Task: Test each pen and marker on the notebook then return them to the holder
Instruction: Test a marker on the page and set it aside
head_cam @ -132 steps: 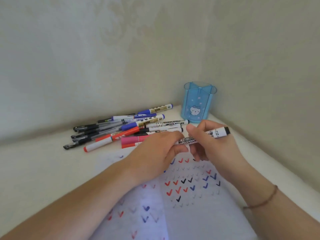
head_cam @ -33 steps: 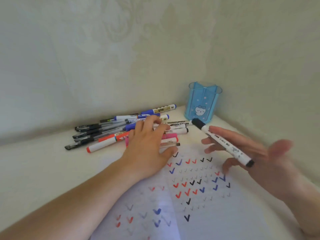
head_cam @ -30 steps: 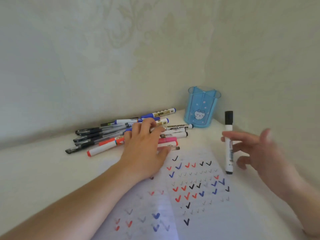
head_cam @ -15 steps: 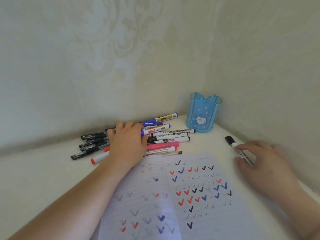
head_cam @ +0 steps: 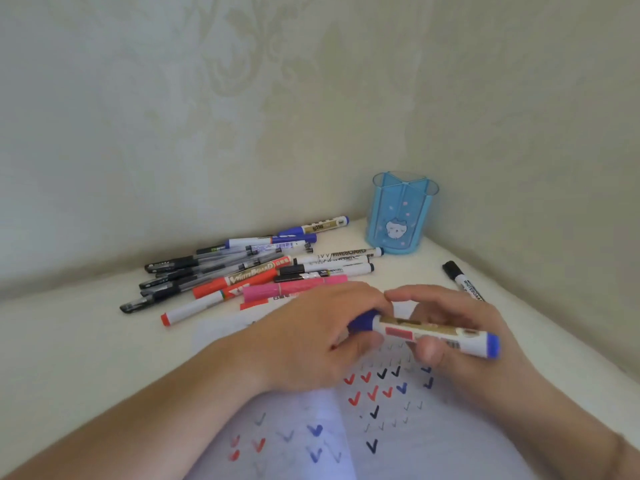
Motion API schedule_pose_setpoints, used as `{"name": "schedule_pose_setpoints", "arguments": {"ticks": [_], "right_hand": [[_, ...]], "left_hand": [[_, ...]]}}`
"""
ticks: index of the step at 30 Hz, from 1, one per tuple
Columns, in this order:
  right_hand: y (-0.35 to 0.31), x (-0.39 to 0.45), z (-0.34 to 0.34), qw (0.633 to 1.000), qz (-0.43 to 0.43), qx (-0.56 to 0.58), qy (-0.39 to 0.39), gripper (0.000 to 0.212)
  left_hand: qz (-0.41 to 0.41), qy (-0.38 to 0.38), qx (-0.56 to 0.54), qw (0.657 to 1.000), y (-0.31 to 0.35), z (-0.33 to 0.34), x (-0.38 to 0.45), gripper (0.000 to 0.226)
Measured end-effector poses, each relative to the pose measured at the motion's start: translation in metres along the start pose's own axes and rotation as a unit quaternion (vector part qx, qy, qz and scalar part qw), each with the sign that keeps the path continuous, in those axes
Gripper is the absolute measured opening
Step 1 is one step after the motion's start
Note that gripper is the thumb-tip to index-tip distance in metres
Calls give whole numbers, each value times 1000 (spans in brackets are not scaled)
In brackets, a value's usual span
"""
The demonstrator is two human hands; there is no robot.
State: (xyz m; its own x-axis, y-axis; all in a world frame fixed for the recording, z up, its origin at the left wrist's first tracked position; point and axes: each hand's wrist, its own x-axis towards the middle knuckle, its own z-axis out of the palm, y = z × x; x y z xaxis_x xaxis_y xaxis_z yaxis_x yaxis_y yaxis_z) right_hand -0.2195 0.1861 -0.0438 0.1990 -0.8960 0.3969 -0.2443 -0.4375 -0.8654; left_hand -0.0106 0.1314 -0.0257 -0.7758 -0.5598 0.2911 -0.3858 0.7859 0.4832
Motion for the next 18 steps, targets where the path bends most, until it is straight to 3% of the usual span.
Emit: {"name": "schedule_pose_setpoints", "arguments": {"ticks": [4,9,14,16,18], "right_hand": [[-11,-4,8,998,4,36,52,38],[-16,-10,11,999,-11,38,31,19],[-21,-16,12,996,-43,62,39,24],[-23,-14,8,994,-33,85,64,22],[-25,-12,1,984,-11,177,17,41]], "left_hand": [[13,-14,-13,1000,9,5,-3,13],[30,-31,-45,998,12,7,-3,17],[43,-58,-100,992,11,4,-2,11],[10,-65,-61,996,7,4,-3,28],[-18,-72,26,997,0,2,-6,39]]}}
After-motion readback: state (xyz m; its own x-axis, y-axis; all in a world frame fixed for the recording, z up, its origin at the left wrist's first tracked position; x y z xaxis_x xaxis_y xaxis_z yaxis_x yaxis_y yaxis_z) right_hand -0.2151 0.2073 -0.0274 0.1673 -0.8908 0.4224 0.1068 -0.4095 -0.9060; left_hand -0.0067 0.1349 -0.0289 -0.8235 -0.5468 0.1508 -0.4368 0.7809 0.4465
